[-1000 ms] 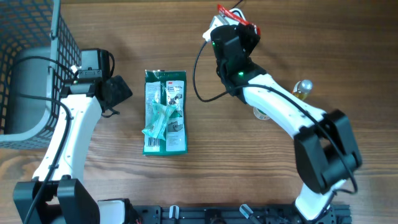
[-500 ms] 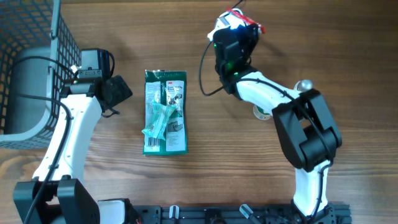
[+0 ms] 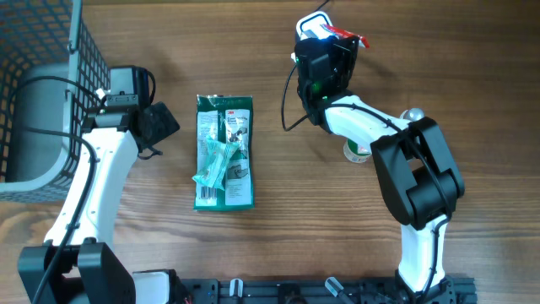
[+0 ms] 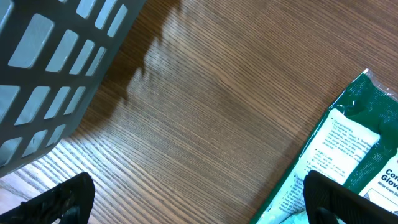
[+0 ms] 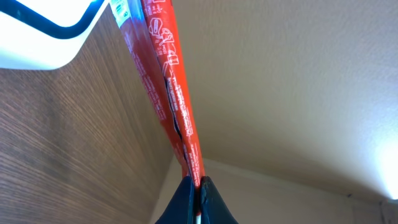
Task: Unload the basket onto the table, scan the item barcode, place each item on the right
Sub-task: 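Hold the stick snack near the scanner and rotate it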
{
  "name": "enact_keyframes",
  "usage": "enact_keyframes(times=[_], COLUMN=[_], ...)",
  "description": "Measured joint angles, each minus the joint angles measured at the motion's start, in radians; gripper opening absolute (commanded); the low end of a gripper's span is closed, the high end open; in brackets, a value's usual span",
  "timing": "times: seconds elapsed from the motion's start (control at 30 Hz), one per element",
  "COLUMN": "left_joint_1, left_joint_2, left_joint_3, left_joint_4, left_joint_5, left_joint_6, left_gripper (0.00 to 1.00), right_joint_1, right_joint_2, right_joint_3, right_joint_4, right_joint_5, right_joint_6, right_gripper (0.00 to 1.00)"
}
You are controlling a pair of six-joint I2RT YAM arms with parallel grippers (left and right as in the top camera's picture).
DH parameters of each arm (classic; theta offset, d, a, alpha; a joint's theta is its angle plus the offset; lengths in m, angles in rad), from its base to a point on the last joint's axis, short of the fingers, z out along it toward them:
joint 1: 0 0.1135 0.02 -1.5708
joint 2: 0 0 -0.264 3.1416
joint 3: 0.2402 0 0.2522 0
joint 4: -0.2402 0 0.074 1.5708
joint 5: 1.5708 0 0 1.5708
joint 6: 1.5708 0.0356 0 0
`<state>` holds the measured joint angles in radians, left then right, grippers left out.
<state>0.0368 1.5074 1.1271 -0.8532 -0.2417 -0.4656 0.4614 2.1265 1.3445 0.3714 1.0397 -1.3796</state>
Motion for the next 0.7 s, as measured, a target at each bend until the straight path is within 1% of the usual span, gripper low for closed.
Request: enact_keyframes(times=[0.27,0.43,0.5,0.6,0.7], left_joint_1=[0.0,0.0,0.0,0.0,0.0], left_joint_2=[0.0,0.0,0.0,0.0,0.0], left_joint_3=[0.0,0.0,0.0,0.0,0.0], left_joint_4=[0.0,0.0,0.0,0.0,0.0], left_joint_5=[0.0,0.0,0.0,0.0,0.0], left_joint_6=[0.0,0.0,0.0,0.0,0.0], left_gripper=[1.0,1.0,1.0,1.0,1.0], right_joint_1=[0.016,0.021,0.021,0.022,0.027], right_joint_2=[0.0,0.0,0.0,0.0,-0.006], right_joint_3=[0.0,0.0,0.0,-0.001,-0.001], right_joint_4=[-0.096,-0.103,-0.081,0.01,0.023], right_joint_5=[-0.015,-0.023,-0.026,-0.016,-0.01], right_joint_6=[-0.032,-0.032,-0.027,0.003,0.017], right_gripper=[0.04,0.04,0.04,0.04,0.04])
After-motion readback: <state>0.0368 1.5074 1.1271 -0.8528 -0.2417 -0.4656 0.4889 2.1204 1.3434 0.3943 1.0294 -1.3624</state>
